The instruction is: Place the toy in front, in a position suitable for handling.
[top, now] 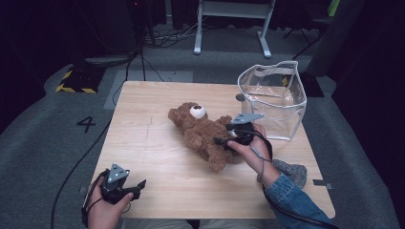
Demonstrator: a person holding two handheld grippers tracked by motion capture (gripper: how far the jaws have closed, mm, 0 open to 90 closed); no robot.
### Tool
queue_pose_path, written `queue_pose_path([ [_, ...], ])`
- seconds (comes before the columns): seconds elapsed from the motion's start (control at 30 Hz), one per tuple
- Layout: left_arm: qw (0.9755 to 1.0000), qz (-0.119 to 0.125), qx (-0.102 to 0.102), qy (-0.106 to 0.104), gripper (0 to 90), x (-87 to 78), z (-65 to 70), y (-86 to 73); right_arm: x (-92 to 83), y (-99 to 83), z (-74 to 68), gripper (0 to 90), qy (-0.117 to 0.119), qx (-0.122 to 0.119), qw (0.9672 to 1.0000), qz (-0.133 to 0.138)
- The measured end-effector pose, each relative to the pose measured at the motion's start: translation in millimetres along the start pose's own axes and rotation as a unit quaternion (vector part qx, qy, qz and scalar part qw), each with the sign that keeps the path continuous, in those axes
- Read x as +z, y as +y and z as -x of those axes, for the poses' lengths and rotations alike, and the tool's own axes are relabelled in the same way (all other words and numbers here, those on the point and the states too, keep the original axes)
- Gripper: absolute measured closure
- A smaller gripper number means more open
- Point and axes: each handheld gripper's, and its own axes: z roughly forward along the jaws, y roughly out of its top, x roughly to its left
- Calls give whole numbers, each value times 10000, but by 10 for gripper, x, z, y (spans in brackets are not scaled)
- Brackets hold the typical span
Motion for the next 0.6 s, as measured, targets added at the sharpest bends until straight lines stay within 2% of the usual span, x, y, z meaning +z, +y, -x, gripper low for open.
queue_pose_path([
  [0.03, 10000, 0, 0, 0, 275, 0, 0, 0, 0, 0, 0, 225, 0, 0, 10000, 0],
  [0.07, 10000, -6, 2, -18, 275, 10, 4, 1, 78, 7, -3, 207, 1, 73, 10000, -56],
  [0.1, 10000, -47, 62, 13, 274, 13, 3, 6, 166, 6, -5, 234, 61, 195, 9997, -136],
  [0.13, 10000, -13, 47, -16, 274, 28, 13, 11, 228, -1, -3, 289, 160, 185, 9994, -241],
  [0.2, 9999, -70, 135, -64, 272, 41, 13, 24, 288, -10, -11, 474, 227, -15, 9986, -469],
  [0.23, 9998, -68, 160, -90, 272, 53, 15, 36, 261, -11, -44, 596, 227, -300, 9979, -524],
  [0.27, 9998, -67, 175, -97, 272, 57, 15, 41, 236, -13, -65, 638, 250, -477, 9971, -537],
  [0.3, 9998, -67, 175, -97, 272, 57, 15, 41, 236, -13, -65, 638, 250, -477, 9971, -537],
  [0.33, 9998, -49, 181, -104, 272, 69, 14, 54, 166, -16, -100, 685, 385, -813, 9943, -572],
  [0.37, 9998, -49, 181, -104, 272, 69, 14, 54, 166, -16, -100, 685, 385, -813, 9943, -572],
  [0.4, 9998, -40, 181, -113, 272, 74, 14, 60, 129, -21, -125, 688, 488, -942, 9928, -560],
  [0.47, 9997, -33, 197, -118, 272, 87, 18, 78, 43, -58, -193, 687, 678, -1029, 9906, -587],
  [0.5, 9997, -35, 205, -138, 272, 98, 24, 90, -51, -122, -257, 680, 810, -1235, 9869, -651],
  [0.53, 9996, -45, 228, -169, 272, 113, 32, 104, -51, -122, -257, 680, 810, -1235, 9869, -651],
  [0.6, 9993, -55, 282, -244, 272, 149, 61, 140, -159, -206, -308, 665, 954, -1421, 9832, -636],
])
